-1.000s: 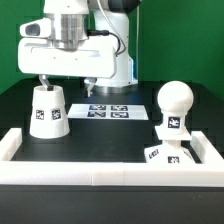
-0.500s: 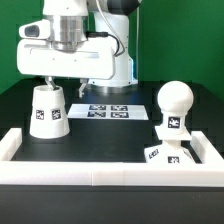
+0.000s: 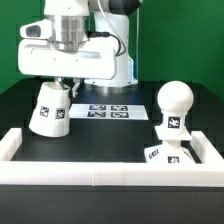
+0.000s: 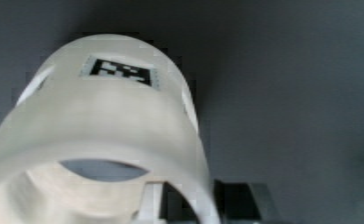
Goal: Assemble lamp
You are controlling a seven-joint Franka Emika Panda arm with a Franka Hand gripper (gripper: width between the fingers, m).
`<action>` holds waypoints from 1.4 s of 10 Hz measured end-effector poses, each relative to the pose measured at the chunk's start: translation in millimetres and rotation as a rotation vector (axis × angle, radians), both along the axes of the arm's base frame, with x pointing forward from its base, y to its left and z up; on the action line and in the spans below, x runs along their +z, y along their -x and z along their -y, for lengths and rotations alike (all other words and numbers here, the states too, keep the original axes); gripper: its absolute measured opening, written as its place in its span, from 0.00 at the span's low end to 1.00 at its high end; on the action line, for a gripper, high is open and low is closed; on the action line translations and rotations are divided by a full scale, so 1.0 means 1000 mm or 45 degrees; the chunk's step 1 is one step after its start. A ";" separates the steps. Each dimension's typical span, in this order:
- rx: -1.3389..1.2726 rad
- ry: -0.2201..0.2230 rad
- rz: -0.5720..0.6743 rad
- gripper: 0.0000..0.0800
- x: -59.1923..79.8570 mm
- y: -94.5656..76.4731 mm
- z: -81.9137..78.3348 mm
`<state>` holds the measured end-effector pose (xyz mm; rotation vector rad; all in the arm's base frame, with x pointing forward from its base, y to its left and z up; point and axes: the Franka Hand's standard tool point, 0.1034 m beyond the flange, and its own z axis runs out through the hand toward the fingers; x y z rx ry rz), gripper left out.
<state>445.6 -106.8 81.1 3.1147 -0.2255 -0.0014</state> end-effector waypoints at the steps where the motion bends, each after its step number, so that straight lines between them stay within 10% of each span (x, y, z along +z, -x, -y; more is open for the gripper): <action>1: -0.002 -0.002 0.004 0.05 0.002 -0.002 -0.007; 8: -0.232 -0.108 0.017 0.06 0.078 -0.048 -0.120; 14: -0.246 -0.111 0.018 0.06 0.085 -0.057 -0.129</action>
Offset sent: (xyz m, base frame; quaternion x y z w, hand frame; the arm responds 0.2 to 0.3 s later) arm 0.0142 0.0637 0.0388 0.0144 -0.0202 0.0638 0.9977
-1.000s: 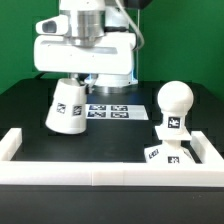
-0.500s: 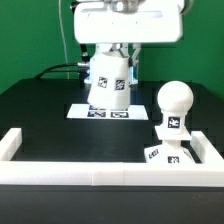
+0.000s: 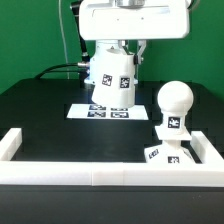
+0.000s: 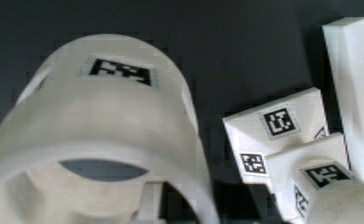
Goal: Assemble lamp
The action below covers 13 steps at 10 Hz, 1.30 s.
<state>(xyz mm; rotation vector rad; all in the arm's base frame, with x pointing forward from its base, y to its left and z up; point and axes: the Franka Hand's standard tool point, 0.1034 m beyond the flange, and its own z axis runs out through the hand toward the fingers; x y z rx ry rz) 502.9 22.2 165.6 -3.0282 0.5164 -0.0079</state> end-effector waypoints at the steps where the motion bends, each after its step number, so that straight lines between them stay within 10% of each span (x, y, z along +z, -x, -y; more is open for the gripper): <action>1: 0.019 -0.019 -0.036 0.06 0.015 -0.007 -0.010; 7: -0.035 -0.045 -0.023 0.06 0.073 -0.047 -0.052; 13: -0.047 -0.019 0.015 0.06 0.062 -0.093 -0.092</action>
Offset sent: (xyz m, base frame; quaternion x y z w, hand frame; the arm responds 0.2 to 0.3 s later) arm 0.0280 0.0239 0.0391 0.0038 -0.0205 0.0402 0.9990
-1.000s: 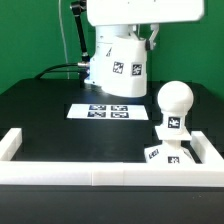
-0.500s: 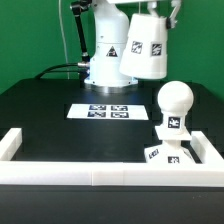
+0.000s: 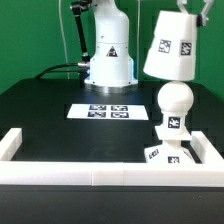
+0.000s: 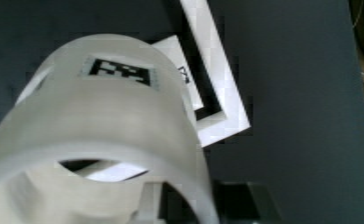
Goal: Assemble lamp
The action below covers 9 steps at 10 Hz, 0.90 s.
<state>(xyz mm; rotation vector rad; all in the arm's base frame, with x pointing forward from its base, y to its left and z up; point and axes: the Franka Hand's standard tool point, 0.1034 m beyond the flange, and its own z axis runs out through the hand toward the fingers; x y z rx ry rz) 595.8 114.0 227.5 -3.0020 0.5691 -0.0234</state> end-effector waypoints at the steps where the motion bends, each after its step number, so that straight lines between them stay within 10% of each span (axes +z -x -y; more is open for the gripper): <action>1: 0.003 0.006 -0.001 0.06 -0.006 -0.002 0.000; 9: 0.097 0.029 0.033 0.06 -0.034 -0.010 0.002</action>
Offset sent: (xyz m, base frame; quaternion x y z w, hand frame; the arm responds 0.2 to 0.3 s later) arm 0.0000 0.0000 0.0000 0.0000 0.0000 0.0000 1.0000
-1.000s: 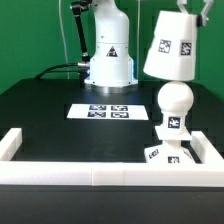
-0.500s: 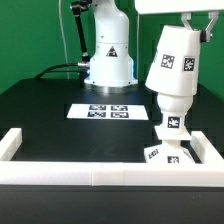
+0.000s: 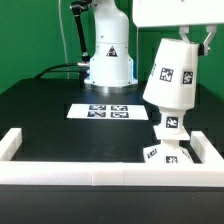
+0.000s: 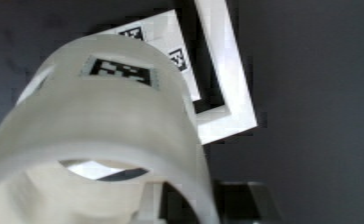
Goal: Assemble lamp
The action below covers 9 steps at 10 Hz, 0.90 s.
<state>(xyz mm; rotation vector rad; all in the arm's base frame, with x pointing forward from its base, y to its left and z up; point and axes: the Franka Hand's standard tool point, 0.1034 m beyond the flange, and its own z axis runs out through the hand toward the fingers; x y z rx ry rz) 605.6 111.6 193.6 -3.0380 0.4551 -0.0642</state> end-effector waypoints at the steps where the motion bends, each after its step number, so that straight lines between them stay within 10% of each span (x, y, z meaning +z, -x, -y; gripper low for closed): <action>1: 0.024 0.006 0.018 0.06 -0.006 -0.004 -0.001; 9: 0.068 0.033 0.037 0.06 -0.040 -0.004 0.001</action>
Offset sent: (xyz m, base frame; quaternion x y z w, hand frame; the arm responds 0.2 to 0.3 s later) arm 0.0048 0.0044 -0.0179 0.0198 0.0092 -0.0362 0.9991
